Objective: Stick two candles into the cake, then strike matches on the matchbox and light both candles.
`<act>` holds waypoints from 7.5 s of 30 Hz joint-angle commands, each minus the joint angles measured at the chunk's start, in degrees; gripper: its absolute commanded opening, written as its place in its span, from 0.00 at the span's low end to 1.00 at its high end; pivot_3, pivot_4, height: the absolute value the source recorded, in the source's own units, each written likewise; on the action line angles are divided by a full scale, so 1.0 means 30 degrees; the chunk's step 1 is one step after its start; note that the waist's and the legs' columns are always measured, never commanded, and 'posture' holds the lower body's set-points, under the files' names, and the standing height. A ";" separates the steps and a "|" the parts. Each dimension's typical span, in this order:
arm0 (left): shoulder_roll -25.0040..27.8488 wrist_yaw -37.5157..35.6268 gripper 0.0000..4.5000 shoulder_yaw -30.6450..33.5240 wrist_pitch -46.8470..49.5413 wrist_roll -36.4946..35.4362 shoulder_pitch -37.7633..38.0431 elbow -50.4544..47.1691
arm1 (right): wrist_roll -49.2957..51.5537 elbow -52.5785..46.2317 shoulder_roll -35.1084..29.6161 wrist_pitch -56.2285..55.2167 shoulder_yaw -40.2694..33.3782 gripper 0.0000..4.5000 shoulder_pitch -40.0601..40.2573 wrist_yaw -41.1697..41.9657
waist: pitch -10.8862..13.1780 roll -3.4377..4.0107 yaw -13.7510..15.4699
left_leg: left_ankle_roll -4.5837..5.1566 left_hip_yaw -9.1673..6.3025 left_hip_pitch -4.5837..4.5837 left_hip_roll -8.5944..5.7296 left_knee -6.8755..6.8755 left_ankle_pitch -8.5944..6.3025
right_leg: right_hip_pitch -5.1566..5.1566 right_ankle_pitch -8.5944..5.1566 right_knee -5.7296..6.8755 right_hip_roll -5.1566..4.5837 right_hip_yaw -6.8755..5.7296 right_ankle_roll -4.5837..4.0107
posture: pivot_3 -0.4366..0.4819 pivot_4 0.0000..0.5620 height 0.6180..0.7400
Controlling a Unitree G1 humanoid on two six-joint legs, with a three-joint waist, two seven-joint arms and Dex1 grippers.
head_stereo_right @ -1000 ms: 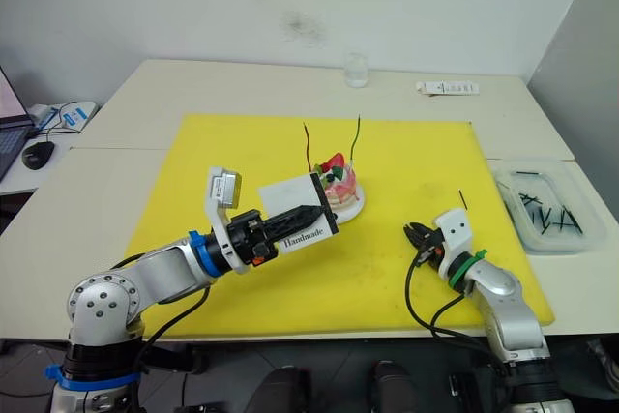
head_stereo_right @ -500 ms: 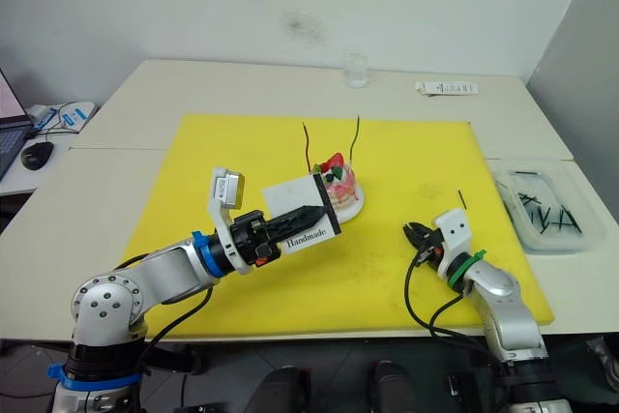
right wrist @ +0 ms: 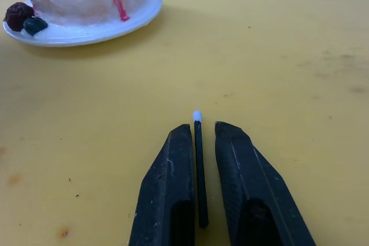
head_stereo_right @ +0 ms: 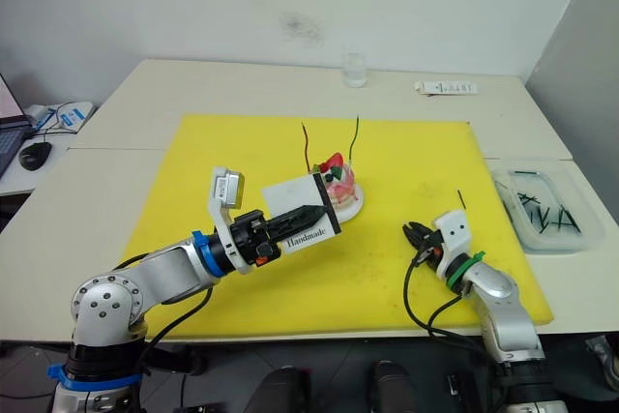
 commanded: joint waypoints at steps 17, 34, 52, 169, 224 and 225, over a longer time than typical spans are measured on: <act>-0.0142 -0.0009 0.00 -0.0102 -0.0711 -0.0319 -0.0021 -0.0677 | 0.0590 -0.0478 -0.0034 0.1375 0.0008 0.00 0.0619 0.0493 | -0.0008 -0.0015 -0.0009 | -0.0003 0.0013 -0.0001 0.0001 -0.0061 -0.0002 | 0.0001 0.0001 -0.0081 -0.0003 0.0011 0.0001 | 0.48 0.27 1.00; -0.0358 0.0054 0.00 0.0217 -0.1127 0.0585 -0.2053 0.1059 | 0.9087 -1.1494 -0.6897 1.3040 0.0061 0.00 -0.7228 0.0547 | 0.0127 0.0143 0.0094 | 0.0001 -0.0002 -0.0353 -0.0061 -0.0198 -0.0001 | -0.0321 -0.0002 -0.0096 -0.0009 -0.0037 0.0169 | 0.48 0.27 1.00; -0.1311 -0.0210 0.00 -0.0031 -0.0965 0.1576 -0.1849 0.1050 | 0.3283 -1.1132 -0.7708 0.8275 0.4189 0.00 -0.9780 0.3695 | 0.0130 0.0133 0.0097 | 0.0001 -0.0011 -0.0334 -0.0049 -0.0178 -0.0002 | -0.0312 -0.0001 -0.0071 -0.0003 -0.0048 0.0211 | 0.48 0.27 1.00; 0.3438 0.1554 0.00 0.1871 -0.2915 -0.2769 0.2505 -0.2611 | -0.0523 -0.1348 0.1283 0.5360 0.3440 0.00 -1.4376 0.0146 | 0.0213 0.0136 0.0057 | 0.0090 0.0034 -0.0334 -0.0022 0.0081 -0.0055 | -0.0294 0.0154 0.0001 0.0001 0.0020 0.0180 | 0.48 0.27 1.00; 0.3588 -0.3210 0.00 -0.1981 -0.1147 0.0684 0.0897 -0.5104 | -0.1354 0.1830 -0.6718 0.7134 -0.7795 0.30 -0.4098 -0.6257 | 0.0182 0.0200 0.0062 | 0.0098 0.0062 -0.0336 -0.0053 0.0087 -0.0056 | -0.0283 0.0156 -0.0023 0.0082 0.0066 0.0203 | 0.48 0.27 1.00; 0.3596 -0.3156 0.00 -0.1983 -0.1181 0.0649 0.0933 -0.5144 | -0.1336 0.1729 -0.6679 0.7106 -0.7765 0.38 -0.4067 -0.6270 | 0.0176 0.0211 0.0062 | 0.0098 0.0060 -0.0333 -0.0049 0.0088 -0.0056 | -0.0283 0.0156 -0.0014 0.0088 0.0064 0.0202 | 0.48 0.27 1.00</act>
